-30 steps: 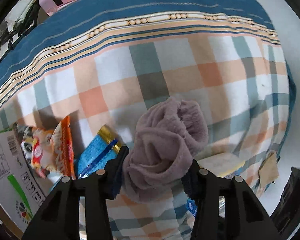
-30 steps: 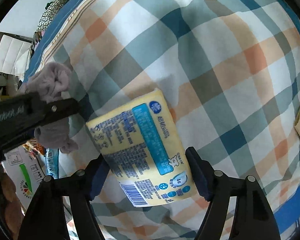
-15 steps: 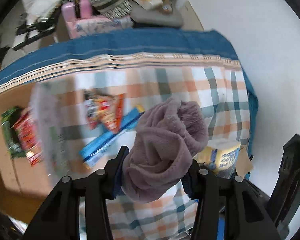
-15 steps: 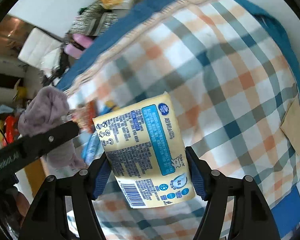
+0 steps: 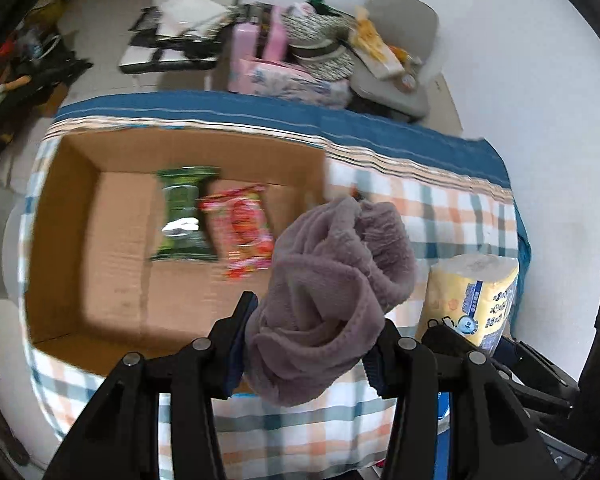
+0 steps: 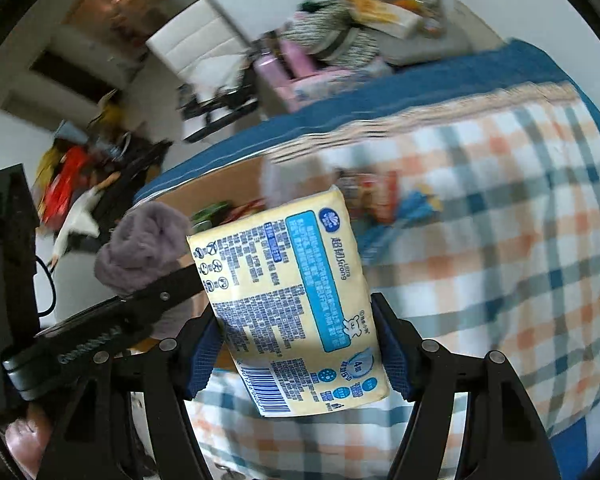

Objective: Organize soft objects
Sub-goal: 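Carry cloth and milk pack into the box and open both tools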

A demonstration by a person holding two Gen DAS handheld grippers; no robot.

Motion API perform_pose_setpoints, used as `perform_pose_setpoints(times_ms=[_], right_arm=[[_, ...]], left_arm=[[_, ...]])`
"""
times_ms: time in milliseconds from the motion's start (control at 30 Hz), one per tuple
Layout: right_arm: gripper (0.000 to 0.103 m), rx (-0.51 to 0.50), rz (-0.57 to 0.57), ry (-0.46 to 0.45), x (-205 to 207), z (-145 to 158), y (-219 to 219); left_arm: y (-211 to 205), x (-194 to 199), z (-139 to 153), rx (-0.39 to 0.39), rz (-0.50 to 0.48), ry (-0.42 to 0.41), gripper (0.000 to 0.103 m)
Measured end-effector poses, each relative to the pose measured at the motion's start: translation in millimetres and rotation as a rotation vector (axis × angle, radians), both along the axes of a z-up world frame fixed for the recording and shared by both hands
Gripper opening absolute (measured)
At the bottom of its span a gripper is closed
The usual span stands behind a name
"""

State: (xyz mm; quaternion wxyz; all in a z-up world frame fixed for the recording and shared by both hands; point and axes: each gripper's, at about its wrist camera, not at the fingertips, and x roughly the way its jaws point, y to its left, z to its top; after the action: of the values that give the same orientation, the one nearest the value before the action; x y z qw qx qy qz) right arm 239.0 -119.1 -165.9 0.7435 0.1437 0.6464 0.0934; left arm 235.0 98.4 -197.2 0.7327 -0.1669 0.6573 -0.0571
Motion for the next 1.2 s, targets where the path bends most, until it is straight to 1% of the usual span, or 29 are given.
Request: perform_pose_setpoints(times_ms=[100,167,300,400,533,700,833,1000,1067,1200], right_arm=[[0.071,0.01,0.054,-0.004,0,4,44],[0.071,0.009,0.075,-0.002,1,3,65],[0.071,0.0,0.099,0.017,1,-8,99],[0.071,-0.014,0.104,0.042,0,-22,115],[0.071,-0.048,0.097,0.081,3,-51,125],[0.071,-0.094,0.084,0.129,9,-89,137],[0.071,-0.126,0.075,0.158,14,-113,143],[0.071,-0.134,0.066,0.19,15,-132,148],[0.071,-0.135,0.066,0.2,15,-139,149],[0.071,-0.123,0.058,0.227,14,-150,149]], left_arm=[[29,-4,1,0.017,0.035,-0.001,0.045],[53,-3,0,0.039,0.06,-0.004,0.045],[86,4,-11,0.076,0.081,0.008,0.045],[109,17,-33,0.093,0.091,0.042,0.045],[127,37,-66,0.097,0.094,0.096,0.045],[140,65,-112,0.108,0.092,0.168,0.045],[142,80,-139,0.111,0.077,0.21,0.045],[138,91,-159,0.098,0.066,0.248,0.045],[138,92,-166,0.087,0.067,0.262,0.047],[141,90,-171,0.084,0.081,0.279,0.047]])
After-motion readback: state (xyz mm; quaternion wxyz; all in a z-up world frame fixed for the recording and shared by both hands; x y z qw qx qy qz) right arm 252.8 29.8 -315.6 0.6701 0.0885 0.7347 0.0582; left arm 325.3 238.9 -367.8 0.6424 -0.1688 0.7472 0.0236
